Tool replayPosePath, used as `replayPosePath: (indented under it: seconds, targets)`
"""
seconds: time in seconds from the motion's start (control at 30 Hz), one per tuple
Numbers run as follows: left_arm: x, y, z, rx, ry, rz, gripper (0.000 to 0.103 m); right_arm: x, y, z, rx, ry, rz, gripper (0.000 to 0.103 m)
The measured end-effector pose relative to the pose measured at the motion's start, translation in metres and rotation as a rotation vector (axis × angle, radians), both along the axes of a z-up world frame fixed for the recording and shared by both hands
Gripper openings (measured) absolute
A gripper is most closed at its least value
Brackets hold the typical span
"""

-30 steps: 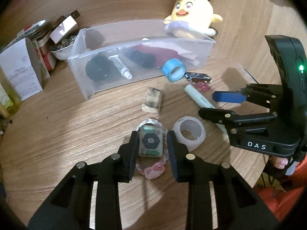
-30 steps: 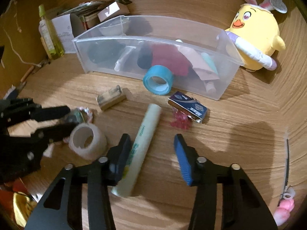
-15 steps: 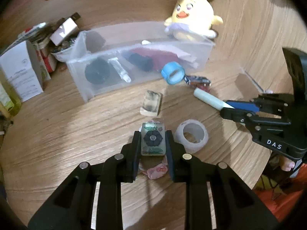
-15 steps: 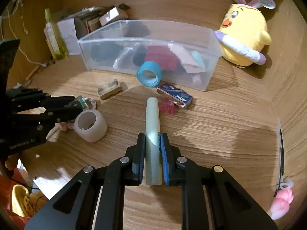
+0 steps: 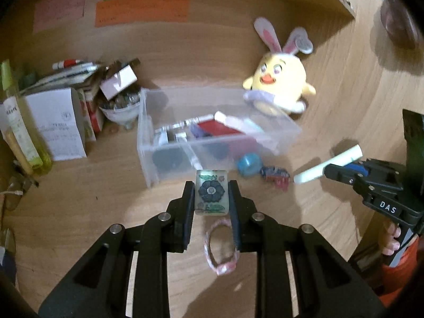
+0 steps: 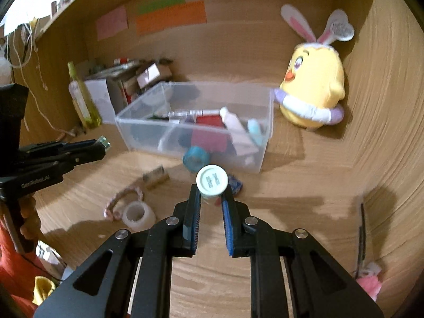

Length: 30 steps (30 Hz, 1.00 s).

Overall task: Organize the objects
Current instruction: 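Grasp the green patterned card with the left tool while the right tool grasps the mint stick, then lower the card and mint stick into the clear bin while opening both tools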

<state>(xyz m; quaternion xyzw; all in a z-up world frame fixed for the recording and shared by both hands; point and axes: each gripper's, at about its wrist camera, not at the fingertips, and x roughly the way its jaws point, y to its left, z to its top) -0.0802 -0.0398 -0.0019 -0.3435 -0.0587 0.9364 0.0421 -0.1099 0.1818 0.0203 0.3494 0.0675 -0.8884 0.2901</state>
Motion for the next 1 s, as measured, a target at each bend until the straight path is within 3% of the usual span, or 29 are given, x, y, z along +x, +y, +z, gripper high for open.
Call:
replayPosePath:
  seconds: [0.2,0.37,0.8,1.0]
  targets:
    - [-0.025,-0.005,0.014,0.015,0.021,0.023,0.024,-0.023,0.003,0.028,-0.061,0.053,-0.036,0.014]
    - [-0.055,-0.007,0.019,0.031,0.001,0.025,0.024,-0.046,-0.012,0.043,-0.029,0.117,-0.067,0.014]
    - [-0.132,0.006,-0.012,-0.036,-0.153,0.023,0.024,-0.116,-0.083,-0.002,0.258,0.089,-0.063,0.014]
    - [-0.13,0.003,-0.01,-0.006,-0.154,0.02,0.025,-0.122,-0.104,-0.007,0.216,0.003,0.019,0.019]
